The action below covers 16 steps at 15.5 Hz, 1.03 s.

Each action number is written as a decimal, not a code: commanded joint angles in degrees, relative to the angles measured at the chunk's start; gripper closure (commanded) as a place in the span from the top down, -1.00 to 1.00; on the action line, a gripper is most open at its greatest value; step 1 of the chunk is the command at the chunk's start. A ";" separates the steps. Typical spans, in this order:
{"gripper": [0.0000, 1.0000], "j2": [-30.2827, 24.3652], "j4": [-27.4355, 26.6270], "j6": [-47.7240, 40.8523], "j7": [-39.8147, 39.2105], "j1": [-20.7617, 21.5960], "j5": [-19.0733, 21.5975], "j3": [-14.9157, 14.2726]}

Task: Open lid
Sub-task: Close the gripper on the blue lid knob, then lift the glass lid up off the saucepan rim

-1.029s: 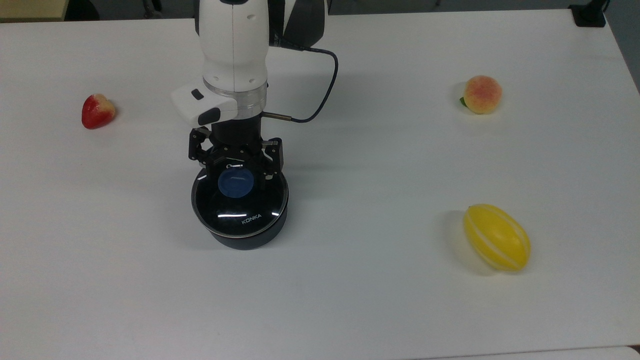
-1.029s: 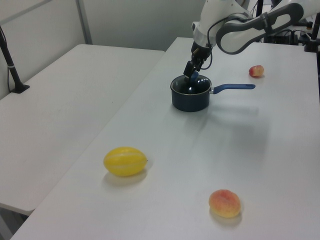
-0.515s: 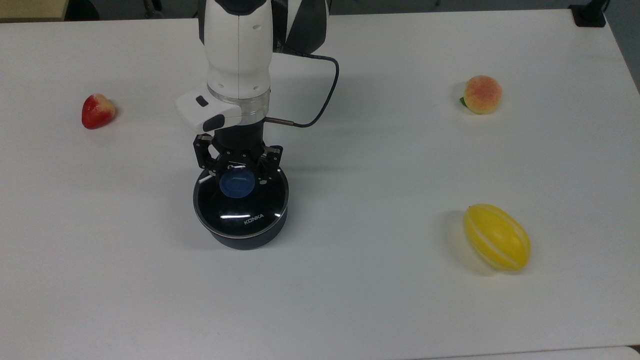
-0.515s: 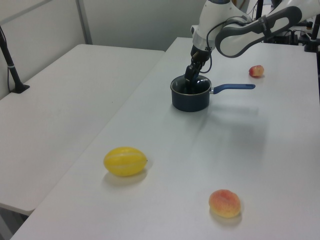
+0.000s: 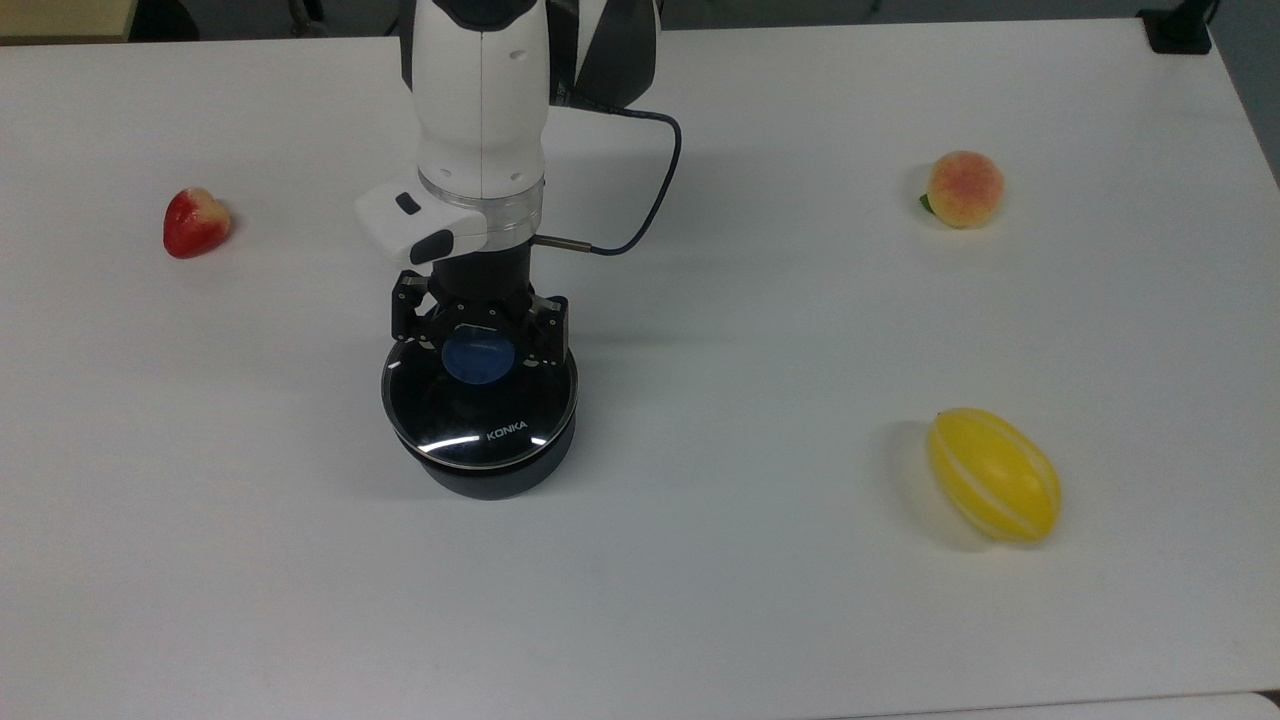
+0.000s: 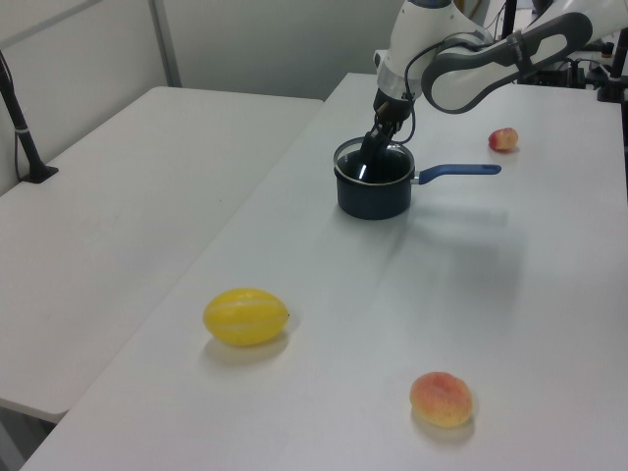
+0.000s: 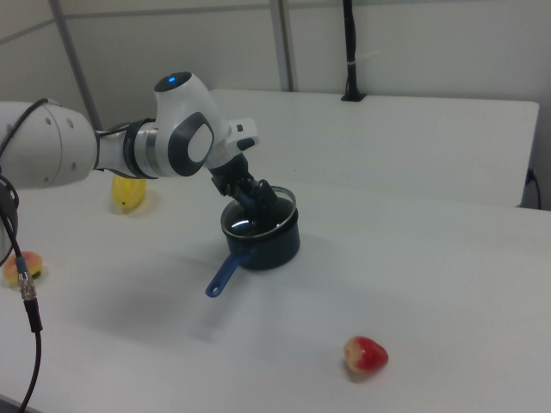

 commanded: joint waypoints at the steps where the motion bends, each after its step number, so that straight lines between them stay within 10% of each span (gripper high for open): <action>1: -0.75 -1.87 -0.17 0.27 0.98 -0.12 -0.87 0.36; 16: -0.86 -10.83 -0.79 -15.88 0.98 -0.64 -0.25 2.11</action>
